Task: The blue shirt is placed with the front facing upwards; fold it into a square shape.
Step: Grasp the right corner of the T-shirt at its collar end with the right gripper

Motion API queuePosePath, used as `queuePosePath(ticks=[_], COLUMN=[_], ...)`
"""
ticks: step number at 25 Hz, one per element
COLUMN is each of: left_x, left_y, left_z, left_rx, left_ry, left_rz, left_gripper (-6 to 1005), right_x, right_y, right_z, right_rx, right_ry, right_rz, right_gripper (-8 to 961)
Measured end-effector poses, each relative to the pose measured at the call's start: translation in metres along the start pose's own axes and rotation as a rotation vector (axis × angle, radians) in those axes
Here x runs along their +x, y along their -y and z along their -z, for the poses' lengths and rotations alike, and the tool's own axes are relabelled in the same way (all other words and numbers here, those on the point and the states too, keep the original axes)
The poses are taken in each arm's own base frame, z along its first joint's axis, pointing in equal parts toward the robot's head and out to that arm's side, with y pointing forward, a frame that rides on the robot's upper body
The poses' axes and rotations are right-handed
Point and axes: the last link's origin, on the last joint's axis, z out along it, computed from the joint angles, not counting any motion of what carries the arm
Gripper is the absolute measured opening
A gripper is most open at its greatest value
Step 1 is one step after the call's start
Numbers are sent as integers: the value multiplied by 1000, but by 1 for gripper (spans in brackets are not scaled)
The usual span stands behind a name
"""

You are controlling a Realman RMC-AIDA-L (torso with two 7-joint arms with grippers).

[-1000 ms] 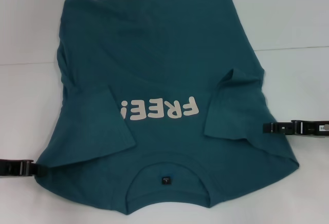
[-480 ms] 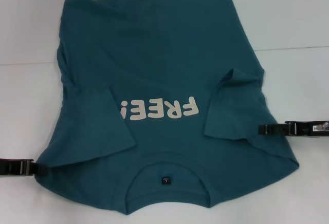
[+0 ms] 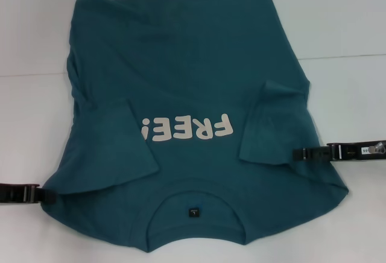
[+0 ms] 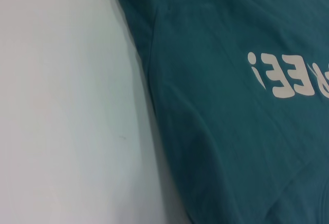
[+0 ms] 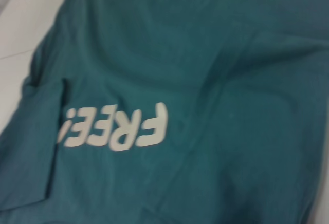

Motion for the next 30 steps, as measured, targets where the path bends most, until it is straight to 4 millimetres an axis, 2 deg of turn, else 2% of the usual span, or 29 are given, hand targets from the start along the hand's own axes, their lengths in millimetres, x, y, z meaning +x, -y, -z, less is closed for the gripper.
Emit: queuePosePath(ticks=[8, 21, 30], left_x=[1, 1, 3], left_y=[-1, -3, -5], left_z=[0, -2, -3], left_rx=[-1, -6, -11], left_ry=[-4, -4, -5], left_rz=[-3, -3, -6], left_gripper=[33, 35, 37], right_x=[5, 30, 40], right_y=[-10, 10, 11], right_z=[4, 20, 25], right_rx=[-78, -38, -55], right_ry=[-29, -35, -59], right_rz=[-10, -83, -97], right_gripper=[884, 860, 843])
